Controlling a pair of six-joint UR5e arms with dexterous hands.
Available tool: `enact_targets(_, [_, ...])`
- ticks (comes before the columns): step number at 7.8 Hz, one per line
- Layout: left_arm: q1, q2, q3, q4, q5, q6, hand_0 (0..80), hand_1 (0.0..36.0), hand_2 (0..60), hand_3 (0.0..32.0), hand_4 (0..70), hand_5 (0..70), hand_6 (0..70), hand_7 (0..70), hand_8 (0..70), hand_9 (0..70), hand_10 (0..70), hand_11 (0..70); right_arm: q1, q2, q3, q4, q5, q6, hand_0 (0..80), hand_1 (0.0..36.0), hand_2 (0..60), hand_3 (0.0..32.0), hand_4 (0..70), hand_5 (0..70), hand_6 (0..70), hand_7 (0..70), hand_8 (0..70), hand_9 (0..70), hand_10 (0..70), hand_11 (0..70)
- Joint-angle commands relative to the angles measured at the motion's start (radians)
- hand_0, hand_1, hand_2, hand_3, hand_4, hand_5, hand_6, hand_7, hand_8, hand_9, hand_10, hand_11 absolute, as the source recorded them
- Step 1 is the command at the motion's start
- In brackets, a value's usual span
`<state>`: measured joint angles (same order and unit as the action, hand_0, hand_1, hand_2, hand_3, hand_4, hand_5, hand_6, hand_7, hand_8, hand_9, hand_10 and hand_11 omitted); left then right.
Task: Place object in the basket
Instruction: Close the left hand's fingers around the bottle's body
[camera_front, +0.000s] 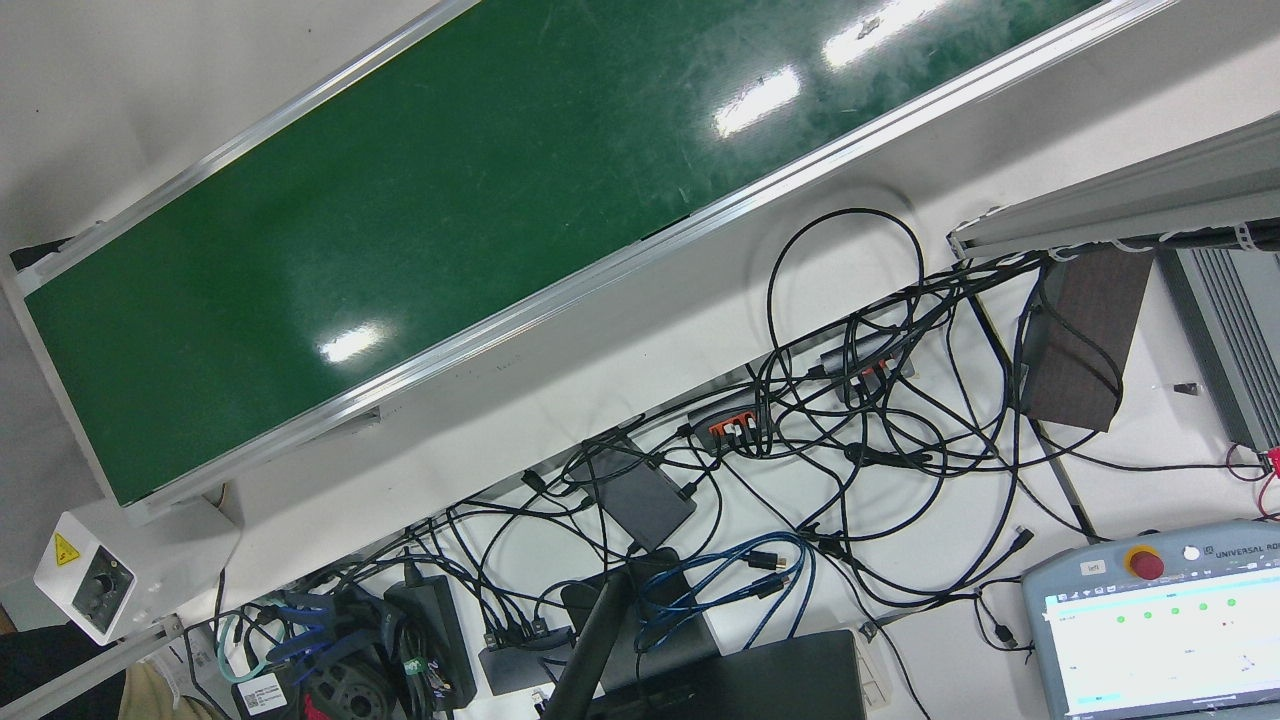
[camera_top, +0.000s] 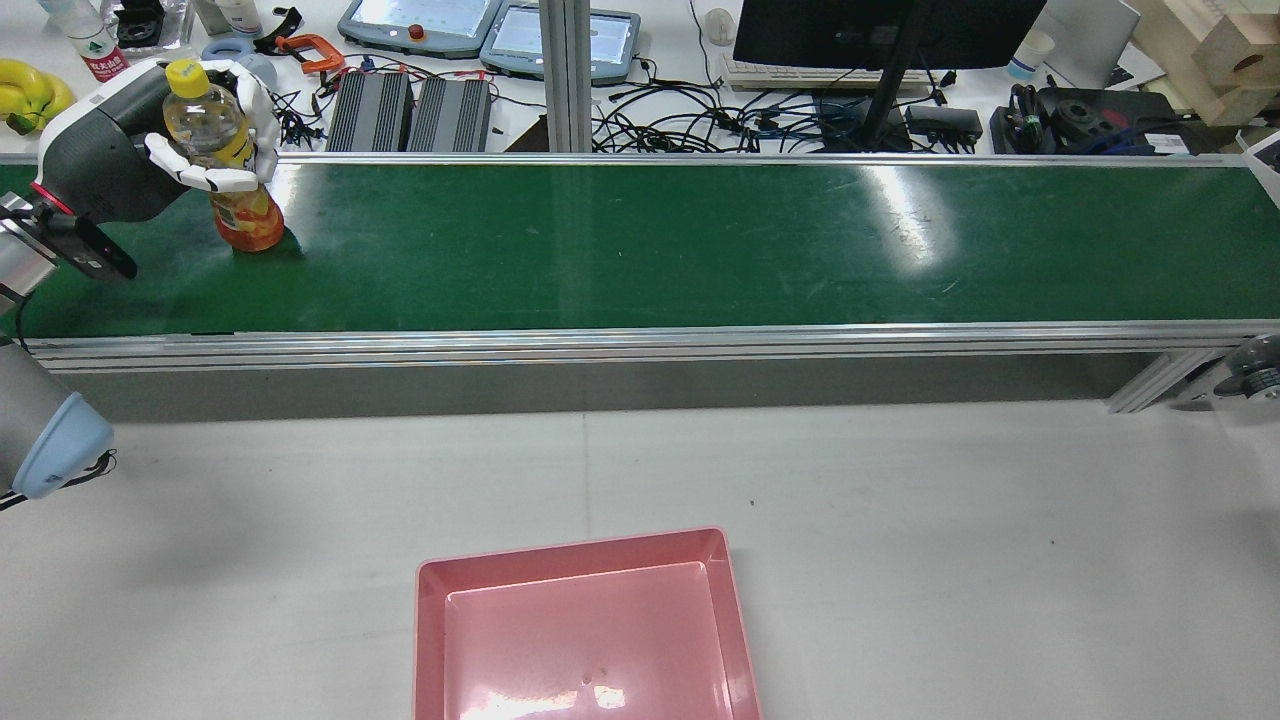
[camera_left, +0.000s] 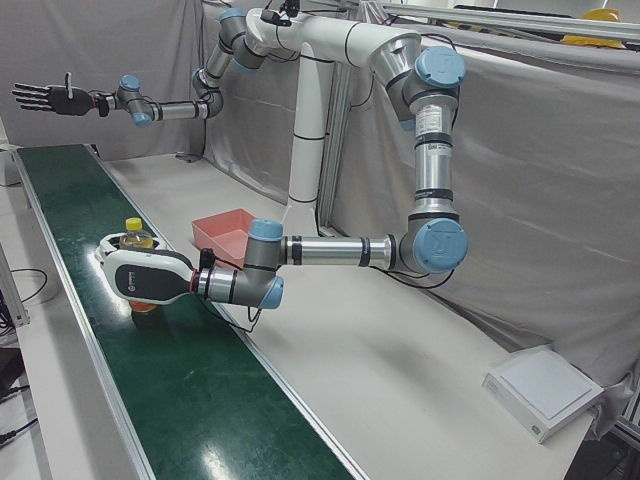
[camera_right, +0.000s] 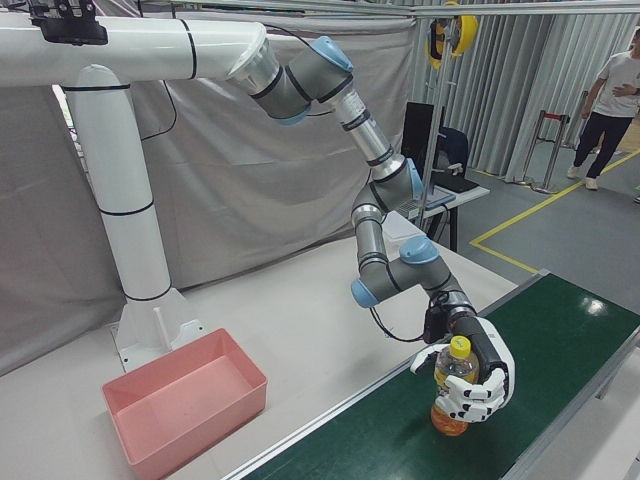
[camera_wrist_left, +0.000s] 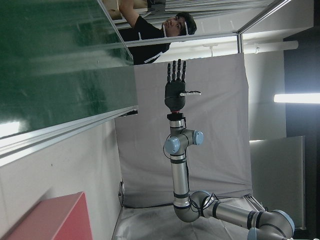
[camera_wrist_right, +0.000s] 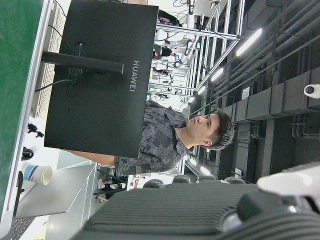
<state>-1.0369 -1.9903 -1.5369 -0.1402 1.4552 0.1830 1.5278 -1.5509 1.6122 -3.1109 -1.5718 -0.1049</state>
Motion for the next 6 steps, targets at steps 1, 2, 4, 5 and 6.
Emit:
enact_targets(1, [0.011,-0.005,-0.064,0.071,-0.002,0.007,66.4,22.4,60.0,0.0,70.0,70.0,70.0,70.0,70.0,70.0,70.0,70.0,0.000,0.000,0.002,0.000,-0.001,-0.001,0.0,0.0,0.0,0.0,0.0,0.0,0.0,0.0,0.0,0.0,0.0,0.0])
enact_targets(2, [0.059,-0.028,-0.080,0.105,0.004,0.003,63.3,23.2,60.0,0.0,70.0,70.0,70.0,70.0,70.0,70.0,70.0,70.0,0.000,0.000,0.000,0.000,-0.001,0.001,0.0,0.0,0.0,0.0,0.0,0.0,0.0,0.0,0.0,0.0,0.0,0.0])
enact_targets(4, [0.142,-0.122,-0.118,0.186,0.040,0.007,63.4,24.5,60.0,0.0,70.0,70.0,70.0,70.0,70.0,70.0,70.0,70.0,0.000,0.000,0.000,0.000,-0.001,-0.001,0.0,0.0,0.0,0.0,0.0,0.0,0.0,0.0,0.0,0.0,0.0,0.0])
enact_targets(5, [0.167,-0.122,-0.181,0.232,0.040,0.009,65.0,25.1,60.0,0.0,70.0,70.0,70.0,70.0,70.0,70.0,70.0,70.0,0.000,0.000,0.000,0.000,-0.001,0.001,0.0,0.0,0.0,0.0,0.0,0.0,0.0,0.0,0.0,0.0,0.0,0.0])
enact_targets(6, [0.193,-0.124,-0.215,0.247,0.040,0.009,66.4,26.6,60.0,0.0,70.0,70.0,70.0,70.0,70.0,70.0,70.0,70.0,0.000,0.000,0.002,0.000,-0.001,0.001,0.0,0.0,0.0,0.0,0.0,0.0,0.0,0.0,0.0,0.0,0.0,0.0])
